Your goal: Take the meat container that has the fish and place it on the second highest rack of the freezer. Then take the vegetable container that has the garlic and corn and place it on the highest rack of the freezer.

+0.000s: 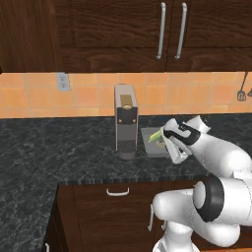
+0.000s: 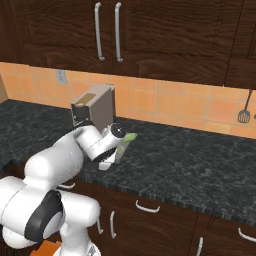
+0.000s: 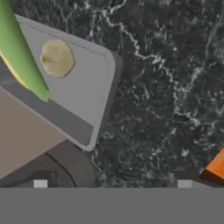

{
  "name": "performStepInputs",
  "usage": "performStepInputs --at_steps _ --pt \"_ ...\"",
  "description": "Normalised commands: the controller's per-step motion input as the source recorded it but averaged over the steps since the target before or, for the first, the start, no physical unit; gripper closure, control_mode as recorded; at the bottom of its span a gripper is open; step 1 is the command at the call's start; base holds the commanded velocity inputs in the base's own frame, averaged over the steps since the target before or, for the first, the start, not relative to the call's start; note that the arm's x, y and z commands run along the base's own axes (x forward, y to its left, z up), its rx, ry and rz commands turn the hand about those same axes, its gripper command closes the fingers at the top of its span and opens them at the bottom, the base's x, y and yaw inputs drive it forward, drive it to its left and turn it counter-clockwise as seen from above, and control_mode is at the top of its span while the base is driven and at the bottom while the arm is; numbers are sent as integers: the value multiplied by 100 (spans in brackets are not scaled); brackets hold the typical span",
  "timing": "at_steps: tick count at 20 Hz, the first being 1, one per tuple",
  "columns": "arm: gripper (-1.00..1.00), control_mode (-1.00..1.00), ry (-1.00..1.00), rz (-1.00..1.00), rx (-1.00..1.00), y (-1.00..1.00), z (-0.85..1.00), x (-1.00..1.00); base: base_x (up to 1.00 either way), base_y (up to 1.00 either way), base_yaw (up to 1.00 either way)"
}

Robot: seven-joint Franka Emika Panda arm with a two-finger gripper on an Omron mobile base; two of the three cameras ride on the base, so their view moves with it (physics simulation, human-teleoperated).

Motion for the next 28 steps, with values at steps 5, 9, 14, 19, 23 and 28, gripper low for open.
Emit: performStepInputs --at_steps 5,9,14,19,23,28 --pt "-100 -100 10 0 -1 1 -38 66 0 0 0" --pt "-100 -100 4 0 0 0 -30 41 0 0 0" --pt "-100 -100 1 0 -1 0 -39 16 0 0 0" --pt "-100 -100 0 0 -5 4 -32 12 0 0 0" --pt "100 -100 4 0 -7 0 -21 7 0 0 0" --pt "100 -100 0 0 -10 1 -13 -5 0 0 0"
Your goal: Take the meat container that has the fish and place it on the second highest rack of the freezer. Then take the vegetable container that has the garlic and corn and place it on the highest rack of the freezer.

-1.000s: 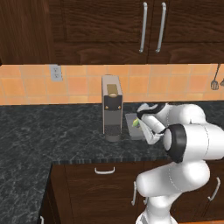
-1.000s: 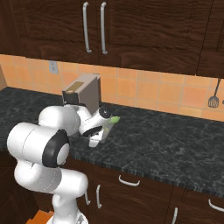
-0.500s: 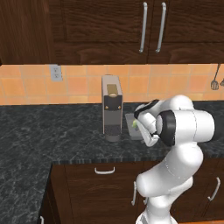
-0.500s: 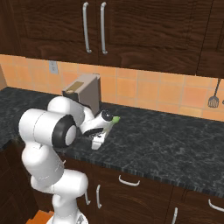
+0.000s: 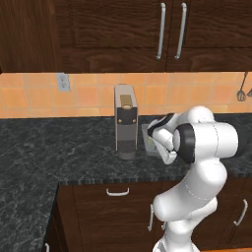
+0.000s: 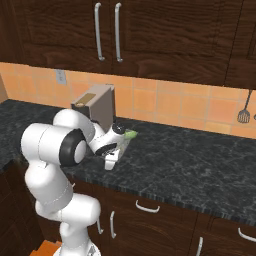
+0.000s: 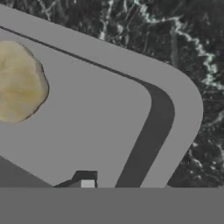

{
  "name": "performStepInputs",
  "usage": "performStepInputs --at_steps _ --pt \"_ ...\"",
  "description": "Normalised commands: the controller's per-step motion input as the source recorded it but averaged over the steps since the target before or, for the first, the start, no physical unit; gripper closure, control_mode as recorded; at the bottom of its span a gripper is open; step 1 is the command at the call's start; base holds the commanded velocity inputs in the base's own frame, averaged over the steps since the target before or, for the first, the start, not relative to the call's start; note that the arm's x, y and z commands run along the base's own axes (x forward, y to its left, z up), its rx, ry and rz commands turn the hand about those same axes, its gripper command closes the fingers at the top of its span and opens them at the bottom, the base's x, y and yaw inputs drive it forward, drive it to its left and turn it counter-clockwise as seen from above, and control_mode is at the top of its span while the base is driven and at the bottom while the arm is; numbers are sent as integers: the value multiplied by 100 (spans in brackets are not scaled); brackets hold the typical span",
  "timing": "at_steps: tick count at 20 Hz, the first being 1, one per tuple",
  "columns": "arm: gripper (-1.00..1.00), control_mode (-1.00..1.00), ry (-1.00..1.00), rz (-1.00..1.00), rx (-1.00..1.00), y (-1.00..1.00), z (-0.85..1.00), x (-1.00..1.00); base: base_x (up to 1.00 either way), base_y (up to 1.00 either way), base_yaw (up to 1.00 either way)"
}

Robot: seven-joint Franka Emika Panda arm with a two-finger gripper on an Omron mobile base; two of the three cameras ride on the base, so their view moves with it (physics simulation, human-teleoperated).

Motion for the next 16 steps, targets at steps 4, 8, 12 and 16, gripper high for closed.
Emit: performStepInputs --at_steps 4,8,12,16 --pt "100 -100 -6 1 -14 0 5 -38 0 0 0" --pt "100 -100 -8 0 -7 0 86 -40 0 0 0" --pt "100 -100 1 -2 0 -3 100 -30 0 0 0" --pt "100 -100 4 -11 1 -16 100 -9 0 0 0"
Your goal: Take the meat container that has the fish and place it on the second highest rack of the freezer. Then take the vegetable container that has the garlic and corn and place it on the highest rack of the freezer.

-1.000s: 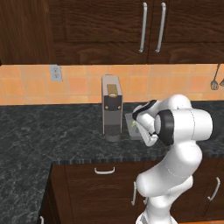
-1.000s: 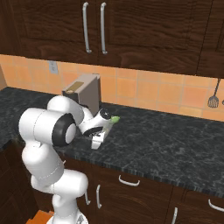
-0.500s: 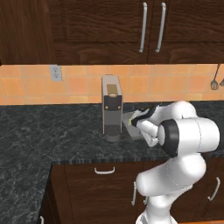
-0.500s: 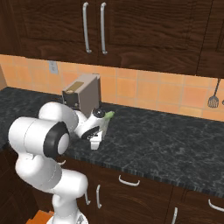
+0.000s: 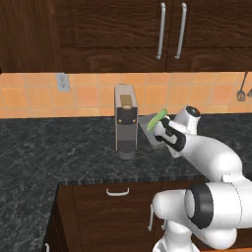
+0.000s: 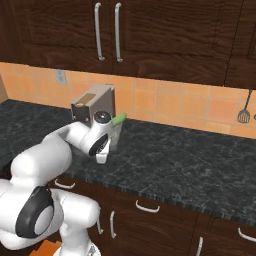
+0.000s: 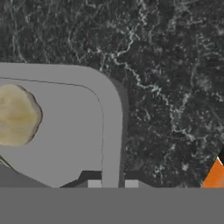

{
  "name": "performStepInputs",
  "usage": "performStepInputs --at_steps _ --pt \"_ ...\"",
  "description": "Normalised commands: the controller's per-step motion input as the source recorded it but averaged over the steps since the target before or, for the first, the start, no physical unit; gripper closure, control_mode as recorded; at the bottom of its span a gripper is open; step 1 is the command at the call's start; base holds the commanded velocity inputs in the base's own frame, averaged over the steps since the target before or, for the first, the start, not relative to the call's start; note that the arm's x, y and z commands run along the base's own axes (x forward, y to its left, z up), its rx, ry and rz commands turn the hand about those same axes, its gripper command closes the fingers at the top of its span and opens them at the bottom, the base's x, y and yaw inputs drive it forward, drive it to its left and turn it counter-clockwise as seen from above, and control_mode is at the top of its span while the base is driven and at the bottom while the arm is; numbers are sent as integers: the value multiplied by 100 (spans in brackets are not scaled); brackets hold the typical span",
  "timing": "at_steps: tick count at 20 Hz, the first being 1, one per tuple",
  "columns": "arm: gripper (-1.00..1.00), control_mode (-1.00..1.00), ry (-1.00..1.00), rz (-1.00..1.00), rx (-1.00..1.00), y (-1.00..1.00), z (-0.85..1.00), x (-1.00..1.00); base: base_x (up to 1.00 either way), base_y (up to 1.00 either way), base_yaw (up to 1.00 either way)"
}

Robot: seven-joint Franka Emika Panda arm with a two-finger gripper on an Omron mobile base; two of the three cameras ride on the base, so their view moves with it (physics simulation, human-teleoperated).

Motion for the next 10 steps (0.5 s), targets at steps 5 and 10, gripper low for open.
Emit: performStepInputs --at_steps 5,10 --pt "100 -100 4 -20 13 -21 100 -34 0 0 0" --pt "100 -100 0 -23 23 -30 100 -62 0 0 0"
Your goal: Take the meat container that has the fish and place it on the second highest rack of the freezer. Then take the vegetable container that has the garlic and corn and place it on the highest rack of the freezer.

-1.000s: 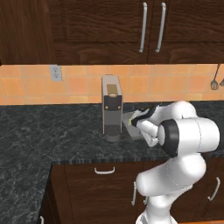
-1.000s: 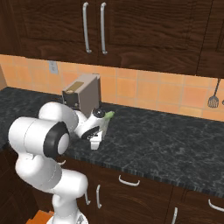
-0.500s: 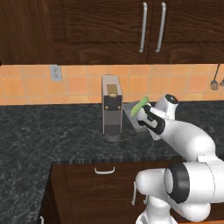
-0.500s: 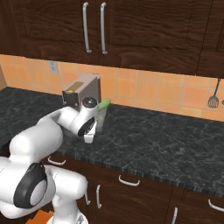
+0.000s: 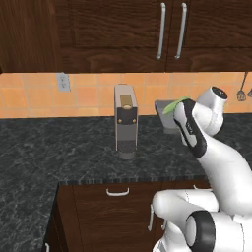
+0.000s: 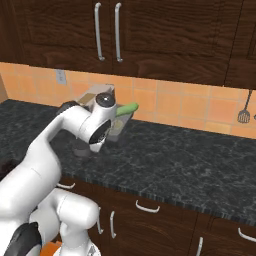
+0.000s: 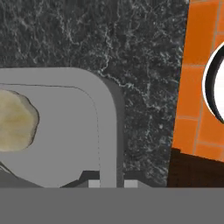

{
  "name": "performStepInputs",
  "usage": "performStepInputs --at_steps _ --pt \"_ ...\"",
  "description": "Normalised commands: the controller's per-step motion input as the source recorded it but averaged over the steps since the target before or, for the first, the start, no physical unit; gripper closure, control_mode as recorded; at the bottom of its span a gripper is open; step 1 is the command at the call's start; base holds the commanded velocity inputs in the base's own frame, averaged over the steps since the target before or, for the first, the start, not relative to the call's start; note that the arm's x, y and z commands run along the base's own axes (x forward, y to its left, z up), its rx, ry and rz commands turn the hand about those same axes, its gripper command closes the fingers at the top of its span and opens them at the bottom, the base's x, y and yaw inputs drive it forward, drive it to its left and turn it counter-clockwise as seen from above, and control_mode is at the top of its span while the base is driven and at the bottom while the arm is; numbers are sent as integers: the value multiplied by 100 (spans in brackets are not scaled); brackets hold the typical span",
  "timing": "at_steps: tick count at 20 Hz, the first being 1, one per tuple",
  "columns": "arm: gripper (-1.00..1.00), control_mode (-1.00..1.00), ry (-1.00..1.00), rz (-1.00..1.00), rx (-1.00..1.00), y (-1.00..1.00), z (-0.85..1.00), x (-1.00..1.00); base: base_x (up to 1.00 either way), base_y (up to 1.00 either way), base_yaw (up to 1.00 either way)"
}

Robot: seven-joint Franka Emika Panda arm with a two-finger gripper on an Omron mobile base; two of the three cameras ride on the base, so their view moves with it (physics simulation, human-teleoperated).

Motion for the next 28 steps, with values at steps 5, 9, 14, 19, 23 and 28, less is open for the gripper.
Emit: performStepInputs --at_steps 5,9,14,19,23,28 --pt "100 -100 0 -14 15 -3 79 -98 0 0 0" --pt "100 -100 0 -6 3 3 58 -100 0 0 0" --pt "100 -100 0 -2 0 3 48 -81 0 0 0" --pt "100 100 1 1 0 9 -3 -6 -52 0 -1" --pt "100 100 0 0 0 0 0 0 -92 -6 -52" --pt "100 100 0 0 0 0 0 0 -32 0 -84"
